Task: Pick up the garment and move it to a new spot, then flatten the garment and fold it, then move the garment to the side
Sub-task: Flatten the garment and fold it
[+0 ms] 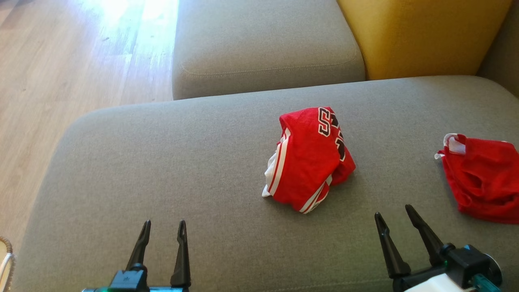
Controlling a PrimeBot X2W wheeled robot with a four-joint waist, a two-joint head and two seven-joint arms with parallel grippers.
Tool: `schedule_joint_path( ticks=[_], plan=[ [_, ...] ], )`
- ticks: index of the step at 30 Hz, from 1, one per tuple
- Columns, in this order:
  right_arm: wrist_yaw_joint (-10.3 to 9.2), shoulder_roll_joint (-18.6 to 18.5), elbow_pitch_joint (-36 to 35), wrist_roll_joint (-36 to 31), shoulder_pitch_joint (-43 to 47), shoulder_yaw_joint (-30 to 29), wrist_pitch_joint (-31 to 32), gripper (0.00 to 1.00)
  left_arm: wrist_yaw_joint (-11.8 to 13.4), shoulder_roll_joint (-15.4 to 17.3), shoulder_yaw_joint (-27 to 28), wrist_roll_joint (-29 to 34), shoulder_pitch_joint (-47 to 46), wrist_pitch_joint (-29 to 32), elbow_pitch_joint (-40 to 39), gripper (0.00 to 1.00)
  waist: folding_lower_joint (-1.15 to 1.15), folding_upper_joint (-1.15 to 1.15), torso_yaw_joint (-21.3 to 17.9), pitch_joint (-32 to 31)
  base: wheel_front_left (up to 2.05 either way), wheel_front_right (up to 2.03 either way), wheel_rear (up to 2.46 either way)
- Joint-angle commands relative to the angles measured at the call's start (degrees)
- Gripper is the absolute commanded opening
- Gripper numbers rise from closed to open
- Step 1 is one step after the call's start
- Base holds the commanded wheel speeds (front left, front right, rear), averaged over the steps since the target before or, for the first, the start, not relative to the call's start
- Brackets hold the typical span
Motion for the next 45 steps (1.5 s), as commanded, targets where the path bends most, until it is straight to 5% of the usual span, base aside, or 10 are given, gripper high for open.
schedule_joint_path(
  ticks=[1,9,16,21,28,36,42,45],
  plan=[
    [-0.02,-0.4,-1.6,0.2,-1.7,1.6,-0.5,1.00,0.1,0.0,1.8,0.2,-2.3,-0.3,-1.6,1.00,0.00,0.00,0.1,0.1,0.00,0.00,0.00],
    [-0.02,-0.4,-1.4,0.9,-2.2,1.6,-0.5,1.00,-1.7,0.0,-0.2,0.4,-3.6,-0.3,0.8,1.00,0.00,0.00,0.3,1.2,0.00,0.00,0.00],
    [-0.02,-0.4,-0.5,5.4,-4.6,0.8,-0.5,1.00,-10.9,0.0,-8.5,0.4,-12.5,-0.3,11.5,1.00,0.00,0.00,-1.9,5.1,0.00,0.00,0.00],
    [-0.02,-0.4,-0.3,6.3,-7.1,0.6,-0.5,1.00,-13.9,0.0,-14.9,-1.1,-20.6,-0.3,20.7,1.00,0.00,0.00,-5.1,8.9,0.00,0.00,0.00],
    [-0.02,-0.4,0.8,8.8,-10.4,-0.9,-0.5,1.00,-15.2,0.0,-24.6,-7.2,-34.1,-0.3,35.7,1.00,0.00,0.00,-9.6,15.1,0.00,0.00,0.00],
    [-0.02,-0.4,0.6,9.7,-13.6,-1.6,-0.5,1.00,-13.2,0.0,-30.3,-13.0,-43.9,-0.3,44.8,1.00,0.00,0.00,-12.9,20.5,0.00,0.00,0.00],
    [-0.02,-0.4,0.4,9.8,-14.7,-1.4,-0.5,1.00,-13.3,0.0,-34.2,-16.7,-47.2,-0.2,47.5,0.80,0.00,0.00,-13.8,22.2,0.00,0.00,0.00],
    [-0.02,-0.4,0.6,9.5,-15.1,-1.2,-0.5,1.00,-12.0,0.0,-35.3,-18.3,-48.6,-0.3,47.7,0.30,0.00,0.00,-14.2,22.3,0.00,0.00,0.00]
  ],
)
